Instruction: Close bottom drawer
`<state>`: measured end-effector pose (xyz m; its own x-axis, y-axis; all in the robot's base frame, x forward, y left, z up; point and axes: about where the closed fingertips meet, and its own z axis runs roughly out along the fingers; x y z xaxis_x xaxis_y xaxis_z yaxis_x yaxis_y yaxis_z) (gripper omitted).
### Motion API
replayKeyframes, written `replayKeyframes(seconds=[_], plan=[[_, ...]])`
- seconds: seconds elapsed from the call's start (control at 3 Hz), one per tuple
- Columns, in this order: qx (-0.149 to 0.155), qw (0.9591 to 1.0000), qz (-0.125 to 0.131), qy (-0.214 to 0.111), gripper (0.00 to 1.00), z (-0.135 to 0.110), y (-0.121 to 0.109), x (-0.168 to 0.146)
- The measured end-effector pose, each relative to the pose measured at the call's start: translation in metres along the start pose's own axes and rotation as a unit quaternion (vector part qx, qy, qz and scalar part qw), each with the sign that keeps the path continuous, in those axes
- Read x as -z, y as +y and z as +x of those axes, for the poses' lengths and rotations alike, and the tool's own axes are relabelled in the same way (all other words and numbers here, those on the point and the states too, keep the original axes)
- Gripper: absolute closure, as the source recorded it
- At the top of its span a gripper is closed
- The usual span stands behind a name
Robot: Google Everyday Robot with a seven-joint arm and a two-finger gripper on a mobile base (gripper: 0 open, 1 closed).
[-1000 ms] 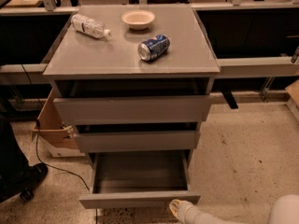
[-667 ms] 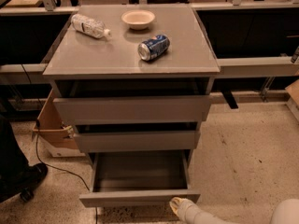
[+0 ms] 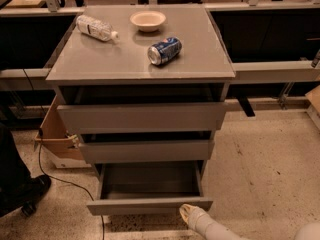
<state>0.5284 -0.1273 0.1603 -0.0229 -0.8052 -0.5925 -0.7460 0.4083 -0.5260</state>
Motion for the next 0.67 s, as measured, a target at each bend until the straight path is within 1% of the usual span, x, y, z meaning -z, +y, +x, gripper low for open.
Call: replayKeyframes(seconds=[0.33,0.67], plan=[[-0.002,0.9995,0.019,-0.027,1.00,-0.015,-0.012,-0.023],[-0.002,0.9983,0.034,-0.047,1.00,-0.025,-0.021,-0.043]])
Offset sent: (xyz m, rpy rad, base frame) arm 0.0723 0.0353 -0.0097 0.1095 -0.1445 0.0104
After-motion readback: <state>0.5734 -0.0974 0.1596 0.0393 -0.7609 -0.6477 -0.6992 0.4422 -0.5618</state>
